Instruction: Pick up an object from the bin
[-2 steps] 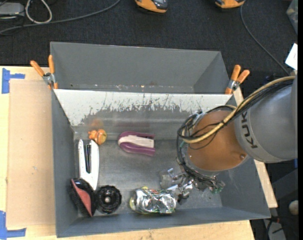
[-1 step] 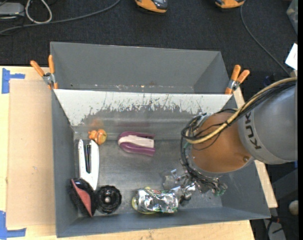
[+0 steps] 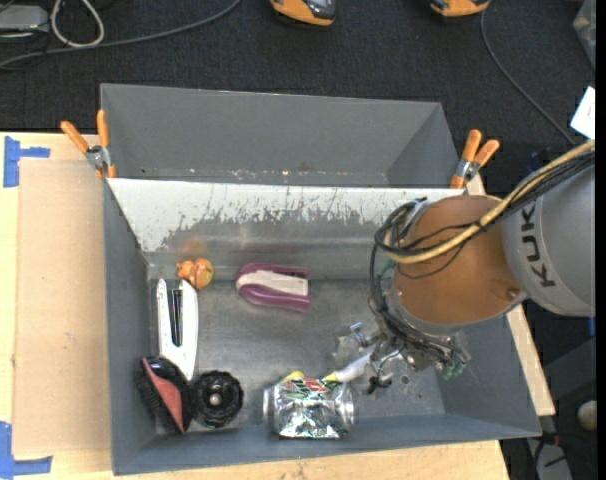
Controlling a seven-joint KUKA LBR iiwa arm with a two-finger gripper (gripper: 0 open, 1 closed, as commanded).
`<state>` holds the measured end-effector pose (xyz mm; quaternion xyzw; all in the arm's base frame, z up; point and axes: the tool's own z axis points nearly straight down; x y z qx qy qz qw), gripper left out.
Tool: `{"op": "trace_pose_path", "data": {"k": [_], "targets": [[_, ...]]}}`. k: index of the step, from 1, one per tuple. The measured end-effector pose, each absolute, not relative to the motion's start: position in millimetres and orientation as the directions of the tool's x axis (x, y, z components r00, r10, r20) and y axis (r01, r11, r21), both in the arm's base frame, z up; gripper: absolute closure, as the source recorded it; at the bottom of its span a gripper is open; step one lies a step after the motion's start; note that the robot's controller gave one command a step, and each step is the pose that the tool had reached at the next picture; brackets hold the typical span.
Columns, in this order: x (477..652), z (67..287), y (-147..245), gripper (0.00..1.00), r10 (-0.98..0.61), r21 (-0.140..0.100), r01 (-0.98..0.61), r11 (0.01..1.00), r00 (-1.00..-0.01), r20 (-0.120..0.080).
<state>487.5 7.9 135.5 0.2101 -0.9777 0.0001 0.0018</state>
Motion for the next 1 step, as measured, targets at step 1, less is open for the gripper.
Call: {"op": "trace_pose_path", "data": {"k": [1], "targets": [[487.8, 173.3, 3.1, 1.0, -0.426, 0.004, -0.426, 0.905, -0.905, 0.005]]}}
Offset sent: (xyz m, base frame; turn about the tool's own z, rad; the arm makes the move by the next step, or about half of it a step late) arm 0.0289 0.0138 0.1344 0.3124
